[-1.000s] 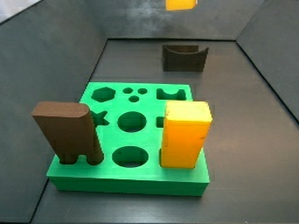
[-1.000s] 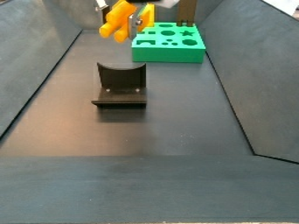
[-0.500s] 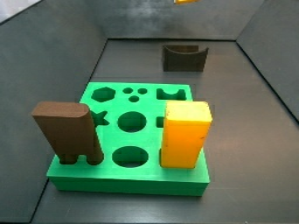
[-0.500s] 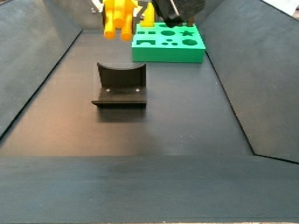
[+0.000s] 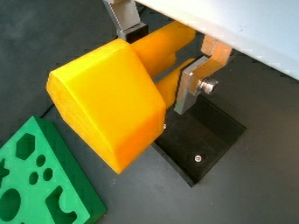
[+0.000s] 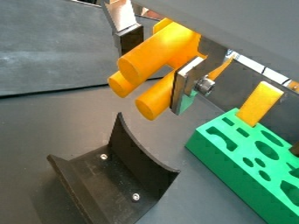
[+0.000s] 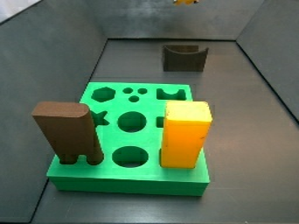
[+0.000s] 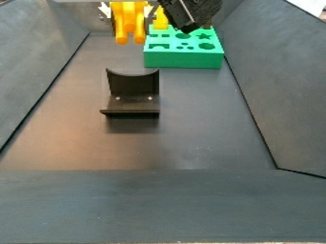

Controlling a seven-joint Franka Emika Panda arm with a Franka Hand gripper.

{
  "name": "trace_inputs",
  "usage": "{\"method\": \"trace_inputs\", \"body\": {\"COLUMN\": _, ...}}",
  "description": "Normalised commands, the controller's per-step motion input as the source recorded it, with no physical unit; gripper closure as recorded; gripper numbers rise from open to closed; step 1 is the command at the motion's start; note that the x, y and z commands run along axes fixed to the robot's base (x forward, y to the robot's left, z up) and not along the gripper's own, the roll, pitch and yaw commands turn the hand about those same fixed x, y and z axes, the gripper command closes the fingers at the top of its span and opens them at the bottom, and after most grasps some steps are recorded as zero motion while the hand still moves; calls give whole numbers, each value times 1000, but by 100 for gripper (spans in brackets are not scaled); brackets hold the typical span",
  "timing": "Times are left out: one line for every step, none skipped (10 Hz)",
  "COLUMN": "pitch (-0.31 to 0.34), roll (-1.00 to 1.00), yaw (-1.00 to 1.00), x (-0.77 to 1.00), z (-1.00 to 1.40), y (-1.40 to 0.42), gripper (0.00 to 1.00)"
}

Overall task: Pick up the 3 prong object. Move up. Place the 3 prong object on the fixture. Regrasp the 3 prong object. Move to above the board. Insert the 3 prong object.
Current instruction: Place the 3 prong object on the fixture.

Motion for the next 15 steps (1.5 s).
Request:
{"method": "trace_inputs", "body": {"pitch": 111, "roll": -1000, "yaw": -165, "x": 105, "z": -1000, "y": 64, "gripper": 100}}
{"method": "trace_inputs", "body": {"pitch": 75, "roll": -1000, "yaw": -170, "x": 116, "z": -1000, "y": 71, "gripper": 100}}
{"method": "trace_inputs", "body": {"pitch": 77, "roll": -1000, "yaw": -175, "x": 122, "z": -1000, "y": 78, "gripper": 100}}
{"method": "trace_inputs", "body": {"pitch": 86, "roll": -1000, "yaw": -180, "x": 135, "z": -1000, "y": 79, "gripper": 100}}
{"method": "trace_inputs", "body": {"pitch": 88, "roll": -1000, "yaw": -199, "x": 145, "z": -1000, "y": 88, "gripper": 100}}
{"method": "trace_inputs", "body": {"pitch": 74, "roll": -888, "yaw": -195, "x": 154, "z": -1000, "y": 93, "gripper": 100}}
{"method": "trace_inputs", "body": {"pitch": 63, "roll": -781, "yaw": -185, "x": 159, "z": -1000, "y": 98, "gripper": 100}}
{"method": "trace_inputs", "body": {"pitch": 38, "roll": -516, "yaw": -159, "x": 174, "z": -1000, "y": 108, "gripper": 100}}
{"method": "trace_inputs", "body": {"pitch": 33, "roll": -407, "yaw": -149, "x": 182, "z": -1000, "y": 112, "gripper": 100}}
{"method": "trace_inputs", "body": {"pitch": 27, "roll": -236, "yaw": -126, "x": 193, "z": -1000, "y": 111, "gripper": 100}}
{"method": "trace_inputs", "body": {"pitch": 15, "roll": -182, "yaw": -115, "x": 199, "z": -1000, "y": 117, "gripper": 100}}
{"method": "trace_inputs", "body": {"pitch": 12, "roll": -162, "yaw": -101, "x": 175, "z": -838, "y": 108, "gripper": 100}}
{"method": "trace_inputs", "body": {"pitch": 7, "roll": -155, "yaw": -88, "x": 152, "z": -671, "y": 91, "gripper": 100}}
{"method": "trace_inputs", "body": {"pitch": 11, "roll": -138, "yaw": -79, "x": 119, "z": -468, "y": 74, "gripper": 100}}
{"method": "trace_inputs", "body": {"pitch": 13, "roll": -118, "yaw": -74, "x": 100, "z": -449, "y": 64, "gripper": 100}}
